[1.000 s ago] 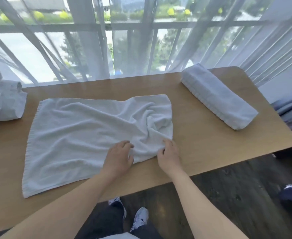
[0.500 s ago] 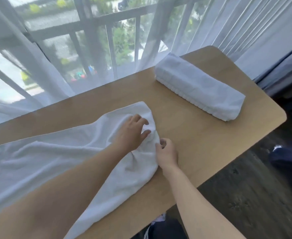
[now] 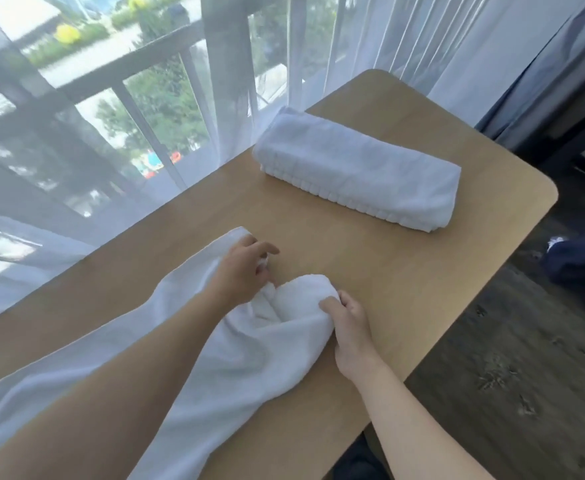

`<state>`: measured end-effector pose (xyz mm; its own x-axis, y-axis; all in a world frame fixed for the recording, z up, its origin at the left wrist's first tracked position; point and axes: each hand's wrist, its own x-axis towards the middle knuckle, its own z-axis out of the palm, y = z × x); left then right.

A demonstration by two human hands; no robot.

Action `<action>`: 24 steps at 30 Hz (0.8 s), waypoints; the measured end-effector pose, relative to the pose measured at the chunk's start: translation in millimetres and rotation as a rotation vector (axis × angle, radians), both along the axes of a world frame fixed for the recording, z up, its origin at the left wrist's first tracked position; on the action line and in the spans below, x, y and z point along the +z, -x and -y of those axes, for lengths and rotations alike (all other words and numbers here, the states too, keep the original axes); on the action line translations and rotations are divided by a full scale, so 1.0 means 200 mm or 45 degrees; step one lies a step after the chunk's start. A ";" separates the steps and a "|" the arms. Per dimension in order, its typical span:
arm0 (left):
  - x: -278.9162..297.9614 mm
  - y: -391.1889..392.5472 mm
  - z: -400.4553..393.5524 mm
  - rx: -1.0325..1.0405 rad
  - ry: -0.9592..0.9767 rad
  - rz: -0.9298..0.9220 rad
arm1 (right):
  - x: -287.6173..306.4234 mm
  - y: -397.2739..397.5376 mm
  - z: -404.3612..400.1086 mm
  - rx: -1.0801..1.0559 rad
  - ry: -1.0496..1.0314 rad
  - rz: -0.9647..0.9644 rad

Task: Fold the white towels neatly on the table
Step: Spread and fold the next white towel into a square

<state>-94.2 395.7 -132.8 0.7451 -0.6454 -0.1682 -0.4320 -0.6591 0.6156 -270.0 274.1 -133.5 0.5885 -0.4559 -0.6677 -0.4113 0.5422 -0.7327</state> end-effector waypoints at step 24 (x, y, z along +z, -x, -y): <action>-0.27 -0.01 0.29 -0.144 -0.586 0.093 | -0.13 0.13 0.36 -0.043 0.809 -0.480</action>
<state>-91.3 338.5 -187.7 0.6947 -0.5939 -0.4058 -0.5480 -0.8024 0.2362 -296.3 201.7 -159.8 0.3504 -0.8356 -0.4230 -0.6878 0.0770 -0.7218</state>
